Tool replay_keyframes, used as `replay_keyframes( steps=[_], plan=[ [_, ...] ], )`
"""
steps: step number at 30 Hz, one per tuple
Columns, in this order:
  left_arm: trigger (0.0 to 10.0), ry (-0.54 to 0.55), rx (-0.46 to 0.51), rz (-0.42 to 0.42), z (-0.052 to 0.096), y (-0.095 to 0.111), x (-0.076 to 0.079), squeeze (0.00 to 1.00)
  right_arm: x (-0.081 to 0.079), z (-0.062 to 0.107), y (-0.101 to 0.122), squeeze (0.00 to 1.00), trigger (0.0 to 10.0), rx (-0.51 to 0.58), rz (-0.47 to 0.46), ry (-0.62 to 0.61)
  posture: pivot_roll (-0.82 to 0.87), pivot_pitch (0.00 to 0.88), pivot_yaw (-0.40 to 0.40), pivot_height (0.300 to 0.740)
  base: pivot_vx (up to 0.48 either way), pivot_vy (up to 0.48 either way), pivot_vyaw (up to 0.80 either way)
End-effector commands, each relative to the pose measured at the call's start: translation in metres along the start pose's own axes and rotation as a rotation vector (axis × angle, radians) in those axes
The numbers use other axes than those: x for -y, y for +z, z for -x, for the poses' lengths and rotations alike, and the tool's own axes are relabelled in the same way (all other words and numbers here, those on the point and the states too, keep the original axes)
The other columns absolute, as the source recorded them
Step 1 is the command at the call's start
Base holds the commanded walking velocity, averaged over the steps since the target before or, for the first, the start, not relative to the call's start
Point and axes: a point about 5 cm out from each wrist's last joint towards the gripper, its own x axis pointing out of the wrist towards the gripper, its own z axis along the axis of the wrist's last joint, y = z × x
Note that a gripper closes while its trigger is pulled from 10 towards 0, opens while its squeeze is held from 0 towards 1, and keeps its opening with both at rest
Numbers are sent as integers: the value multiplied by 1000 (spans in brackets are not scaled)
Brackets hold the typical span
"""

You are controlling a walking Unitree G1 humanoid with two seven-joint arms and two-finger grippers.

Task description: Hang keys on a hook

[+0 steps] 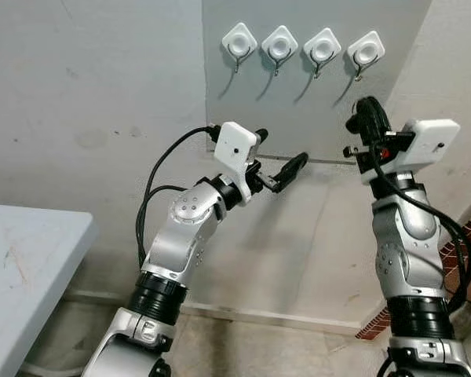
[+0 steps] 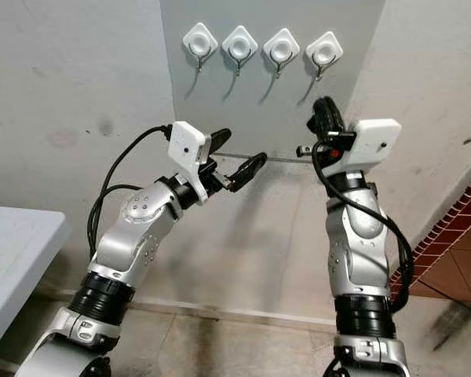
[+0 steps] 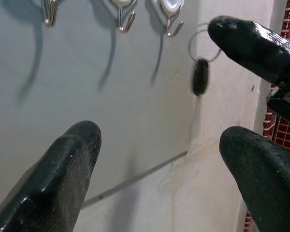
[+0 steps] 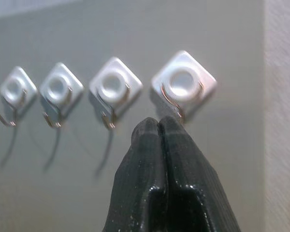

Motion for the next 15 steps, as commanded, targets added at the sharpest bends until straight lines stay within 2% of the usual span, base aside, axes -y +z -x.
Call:
replay_keyframes(
  steps=[1, 15],
  plan=[
    [10000, -6, 7, -1, -2, 4, -1, 0, -1, -6, 4, 0, 10000, 18, -5, 19, -60, 0, 13, 740, 0, 0, 0],
    [10000, 7, 13, 1, -2, 5, -4, 0, 10, -26, 8, 0, 10000, 58, -31, -21, -52, 0, 7, 740, 0, 0, 0]
  ],
)
